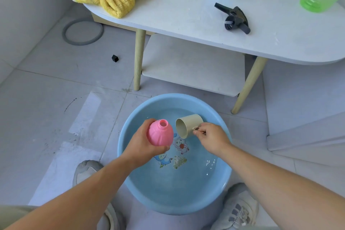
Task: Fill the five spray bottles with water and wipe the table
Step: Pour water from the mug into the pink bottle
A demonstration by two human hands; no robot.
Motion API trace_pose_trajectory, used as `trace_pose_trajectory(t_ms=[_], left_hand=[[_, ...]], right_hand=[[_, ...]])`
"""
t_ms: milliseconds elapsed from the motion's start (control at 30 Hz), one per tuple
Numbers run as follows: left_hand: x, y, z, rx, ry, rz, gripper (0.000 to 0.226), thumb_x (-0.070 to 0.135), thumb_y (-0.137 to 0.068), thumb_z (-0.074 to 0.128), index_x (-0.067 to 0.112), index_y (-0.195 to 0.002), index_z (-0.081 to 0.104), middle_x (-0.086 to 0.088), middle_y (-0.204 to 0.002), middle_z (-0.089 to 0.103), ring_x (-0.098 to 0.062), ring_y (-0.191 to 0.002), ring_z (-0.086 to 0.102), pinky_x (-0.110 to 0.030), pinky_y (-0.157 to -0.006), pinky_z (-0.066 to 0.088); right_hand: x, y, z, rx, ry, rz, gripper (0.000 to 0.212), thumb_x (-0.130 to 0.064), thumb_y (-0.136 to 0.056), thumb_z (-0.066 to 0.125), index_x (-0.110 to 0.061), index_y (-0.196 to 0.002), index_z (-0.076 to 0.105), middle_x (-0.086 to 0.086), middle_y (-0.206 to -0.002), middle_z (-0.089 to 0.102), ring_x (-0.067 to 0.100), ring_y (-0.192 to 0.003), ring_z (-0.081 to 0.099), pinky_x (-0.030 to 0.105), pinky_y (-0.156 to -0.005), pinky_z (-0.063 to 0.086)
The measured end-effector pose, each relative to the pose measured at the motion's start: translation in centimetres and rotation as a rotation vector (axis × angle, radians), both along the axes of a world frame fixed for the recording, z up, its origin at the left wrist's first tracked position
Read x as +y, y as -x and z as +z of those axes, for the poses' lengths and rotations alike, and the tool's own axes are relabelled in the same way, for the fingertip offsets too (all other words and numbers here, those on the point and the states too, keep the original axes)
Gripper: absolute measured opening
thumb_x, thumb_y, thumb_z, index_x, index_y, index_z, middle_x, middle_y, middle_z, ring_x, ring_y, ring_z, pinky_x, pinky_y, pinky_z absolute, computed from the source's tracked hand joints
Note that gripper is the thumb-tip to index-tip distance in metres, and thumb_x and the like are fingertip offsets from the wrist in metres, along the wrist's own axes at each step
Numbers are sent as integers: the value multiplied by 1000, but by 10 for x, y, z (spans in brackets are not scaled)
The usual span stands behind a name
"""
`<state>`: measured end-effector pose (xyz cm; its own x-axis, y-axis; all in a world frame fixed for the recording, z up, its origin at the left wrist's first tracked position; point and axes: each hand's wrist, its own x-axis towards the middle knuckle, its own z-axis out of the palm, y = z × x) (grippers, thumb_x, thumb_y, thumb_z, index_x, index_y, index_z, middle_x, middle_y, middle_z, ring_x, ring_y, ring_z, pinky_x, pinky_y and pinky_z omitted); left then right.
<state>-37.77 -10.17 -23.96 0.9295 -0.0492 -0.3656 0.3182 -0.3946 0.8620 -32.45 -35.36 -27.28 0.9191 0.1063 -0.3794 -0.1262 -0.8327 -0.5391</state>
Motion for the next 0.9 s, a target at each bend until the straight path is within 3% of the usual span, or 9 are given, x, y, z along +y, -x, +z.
trace_pose_trajectory(t_ms=[133, 200, 300, 400, 500, 600, 667, 767, 900], left_hand=[[2, 0, 1, -8, 4, 5, 82, 20, -65, 95, 40, -126, 45, 19, -117, 56, -9, -101, 60, -14, -60, 54], [3, 1, 1, -11, 10, 12, 82, 19, -64, 95, 39, -126, 46, 19, -116, 57, -10, -101, 61, -14, -60, 53], [4, 1, 1, -16, 8, 14, 83, 20, -64, 95, 39, -127, 46, 19, -116, 57, -10, -101, 61, -14, -60, 53], [4, 2, 3, -22, 8, 13, 83, 21, -63, 95, 38, -127, 46, 19, -116, 57, -9, -101, 60, -16, -64, 52], [3, 1, 6, -33, 18, 14, 81, 20, -63, 95, 40, -125, 46, 19, -114, 57, -10, -101, 61, -18, -68, 53], [1, 0, 9, -37, 26, 9, 82, 21, -63, 95, 40, -126, 46, 19, -114, 57, -10, -101, 61, -25, -71, 58], [-1, -1, 11, -42, 30, 3, 83, 21, -63, 96, 41, -126, 45, 19, -115, 56, -10, -102, 60, -29, -75, 60], [-3, -3, 14, -50, 47, -5, 84, 21, -62, 96, 42, -126, 45, 18, -115, 56, -11, -102, 61, -30, -76, 60], [-3, -3, 15, -60, 55, -7, 82, 19, -63, 95, 40, -126, 46, 16, -115, 57, -12, -102, 61, -25, -69, 60]], right_hand=[[-1, 0, 16, 10, -115, -122, 38, -33, -94, 61, -16, -61, 55, -8, -52, 41, 13, -52, 39, 27, -50, 34], [-3, -3, 28, 8, -177, -161, 38, -34, -94, 61, -13, -63, 59, -8, -51, 34, 10, -49, 31, 25, -49, 28], [-4, -9, 46, 6, -269, -189, 33, -36, -93, 63, -5, -85, 72, 11, -60, 45, 12, -59, 37, 26, -58, 30], [-2, -14, 72, -28, -329, -209, 23, -36, -92, 65, -17, -83, 75, 28, -84, 65, 21, -67, 49, 29, -67, 38], [1, -16, 103, -94, -370, -186, 15, -32, -92, 66, -32, -79, 73, 21, -96, 71, 28, -73, 62, 34, -73, 49], [4, -16, 128, -129, -403, -165, 14, -26, -92, 67, -30, -80, 73, 1, -97, 75, 21, -90, 69, 40, -92, 53], [5, -12, 143, -126, -420, -142, 12, -23, -91, 68, -24, -81, 74, -14, -105, 71, 2, -96, 67, 26, -93, 53], [3, -4, 160, -173, -405, -90, 9, -18, -90, 69, -19, -84, 76, -11, -112, 67, -16, -93, 61, 2, -80, 44], [1, 4, 172, -243, -395, -34, 9, -17, -89, 70, -12, -91, 78, -6, -117, 68, -8, -97, 63, 3, -82, 44]])
